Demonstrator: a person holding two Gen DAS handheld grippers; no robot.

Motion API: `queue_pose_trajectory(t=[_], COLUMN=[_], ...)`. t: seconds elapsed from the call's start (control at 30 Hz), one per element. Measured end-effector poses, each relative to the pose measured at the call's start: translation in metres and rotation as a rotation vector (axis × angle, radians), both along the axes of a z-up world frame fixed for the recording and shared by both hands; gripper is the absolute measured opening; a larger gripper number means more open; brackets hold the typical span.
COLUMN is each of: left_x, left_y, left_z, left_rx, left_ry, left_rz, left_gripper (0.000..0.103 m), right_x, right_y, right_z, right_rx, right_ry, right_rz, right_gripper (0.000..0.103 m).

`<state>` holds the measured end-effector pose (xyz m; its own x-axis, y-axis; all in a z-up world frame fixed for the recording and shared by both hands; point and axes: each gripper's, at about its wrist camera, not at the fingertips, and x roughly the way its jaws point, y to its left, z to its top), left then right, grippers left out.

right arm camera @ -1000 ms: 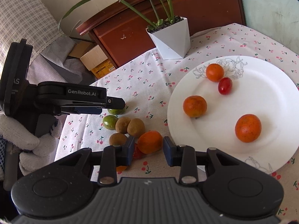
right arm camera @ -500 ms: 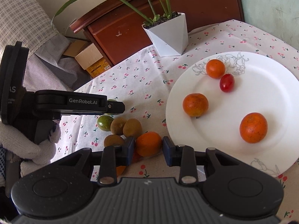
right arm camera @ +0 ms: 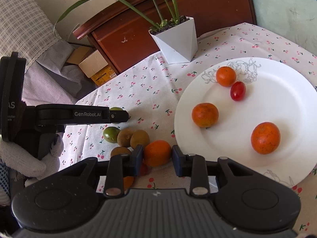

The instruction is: Organize fruits

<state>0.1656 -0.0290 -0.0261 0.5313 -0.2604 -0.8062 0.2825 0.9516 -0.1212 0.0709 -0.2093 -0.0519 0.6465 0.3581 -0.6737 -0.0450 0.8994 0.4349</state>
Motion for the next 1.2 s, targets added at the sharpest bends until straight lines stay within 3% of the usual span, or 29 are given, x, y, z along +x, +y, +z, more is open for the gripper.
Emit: queue_pose_trajectory(t=[0.4, 0.73, 0.97, 1.2], left_x=[-0.002, -0.009, -0.032, -0.053], left_y=[-0.002, -0.033, -0.071, -0.105], left_z=[0.033, 0.055, 0.058, 0.045], left_rx=[-0.058, -0.154, -0.203, -0.193], left_ry=[-0.088, -0.128, -0.112, -0.075], left_rz=[0.033, -0.035, -0.167, -0.266], left_gripper=[0.029, 0.029, 0.029, 0.029], right_x=[-0.001, -0.005, -0.01, -0.014], right_y=[-0.019, -0.071, -0.105, -0.121], right_z=[0.026, 0.058, 0.052, 0.038], right_rx=[0.047, 0.073, 0.075, 0.107], right_ry=[-0.075, -0.165, -0.129, -0.048], right_rz=[-0.056, -0.224, -0.367, -0.446], right_gripper=[0.032, 0.032, 0.032, 0.032])
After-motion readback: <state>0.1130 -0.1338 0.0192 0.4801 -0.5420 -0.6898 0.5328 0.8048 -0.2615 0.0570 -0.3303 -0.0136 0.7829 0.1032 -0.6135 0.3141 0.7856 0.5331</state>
